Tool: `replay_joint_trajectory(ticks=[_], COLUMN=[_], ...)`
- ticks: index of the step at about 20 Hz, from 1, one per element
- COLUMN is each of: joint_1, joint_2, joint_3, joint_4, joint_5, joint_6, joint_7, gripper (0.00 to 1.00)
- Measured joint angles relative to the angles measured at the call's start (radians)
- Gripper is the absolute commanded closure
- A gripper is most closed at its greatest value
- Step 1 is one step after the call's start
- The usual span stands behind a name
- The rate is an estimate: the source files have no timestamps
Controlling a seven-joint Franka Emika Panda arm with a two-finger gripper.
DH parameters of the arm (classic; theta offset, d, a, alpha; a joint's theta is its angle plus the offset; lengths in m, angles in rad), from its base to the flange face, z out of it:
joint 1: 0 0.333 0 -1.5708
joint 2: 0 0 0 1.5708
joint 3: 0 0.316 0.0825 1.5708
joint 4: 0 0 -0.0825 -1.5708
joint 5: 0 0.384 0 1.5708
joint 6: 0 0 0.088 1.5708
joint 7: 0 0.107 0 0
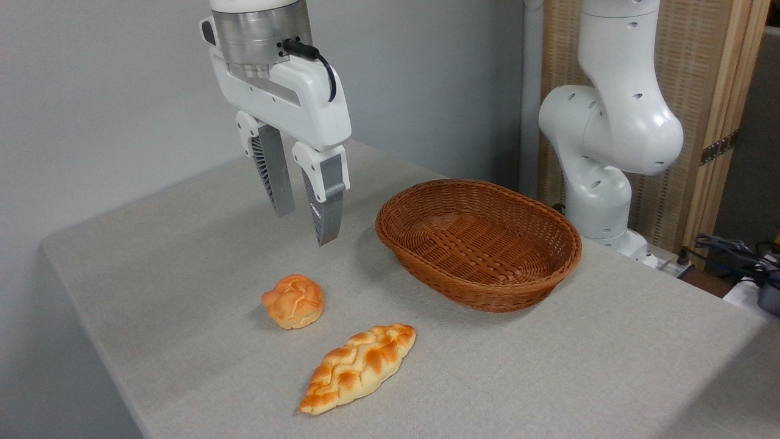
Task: Put bread into the basket
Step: 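Lower the open gripper down over the round orange bun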
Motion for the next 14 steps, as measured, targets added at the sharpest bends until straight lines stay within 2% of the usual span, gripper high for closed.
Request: replay_joint_trajectory(ticks=[10, 14], joint_1=[-0.006, -0.039], joint_2=[-0.02, -0.039], joint_3=[-0.01, -0.011], joint_4=[0.002, -0.002], joint_5=[0.0, 0.0], joint_6=[-0.016, -0.016], joint_7=[0.0, 0.0], gripper=[0.0, 0.0])
